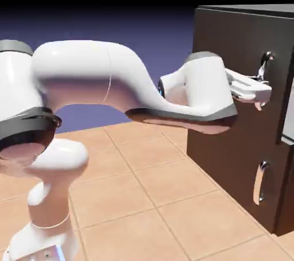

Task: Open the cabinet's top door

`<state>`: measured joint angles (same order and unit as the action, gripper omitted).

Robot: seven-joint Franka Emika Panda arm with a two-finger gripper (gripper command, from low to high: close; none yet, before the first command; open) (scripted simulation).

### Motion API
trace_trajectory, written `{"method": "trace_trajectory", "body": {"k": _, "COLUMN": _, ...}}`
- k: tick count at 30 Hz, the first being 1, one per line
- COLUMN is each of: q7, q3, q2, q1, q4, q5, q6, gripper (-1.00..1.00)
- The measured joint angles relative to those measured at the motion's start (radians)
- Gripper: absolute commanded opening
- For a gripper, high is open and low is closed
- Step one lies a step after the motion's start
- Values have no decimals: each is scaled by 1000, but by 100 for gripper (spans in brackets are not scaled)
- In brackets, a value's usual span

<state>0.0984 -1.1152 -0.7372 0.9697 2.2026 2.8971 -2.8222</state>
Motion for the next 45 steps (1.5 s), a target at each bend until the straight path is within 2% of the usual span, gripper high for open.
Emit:
{"method": "trace_trajectory", "body": {"k": 8, "q7": -149, "q3": 241, "q2": 83, "q1": -290, "q4": 117, "q5": -17, "q6": 31, "gripper": -100}}
{"method": "trace_trajectory", "body": {"k": 19, "q7": 94, "q3": 622, "q2": -103, "q1": -677, "q4": 427, "q5": -413, "q6": 166, "gripper": -100}}
{"method": "trace_trajectory", "body": {"k": 25, "q7": 232, "q3": 814, "q2": -250, "q1": -815, "q4": 575, "q5": -674, "q6": 236, "gripper": -100}}
{"method": "trace_trajectory", "body": {"k": 34, "q7": 428, "q3": 1056, "q2": -458, "q1": -884, "q4": 724, "q5": -1065, "q6": 356, "gripper": -100}}
{"method": "trace_trajectory", "body": {"k": 45, "q7": 604, "q3": 1387, "q2": -622, "q1": -786, "q4": 790, "q5": -1544, "q6": 637, "gripper": -100}}
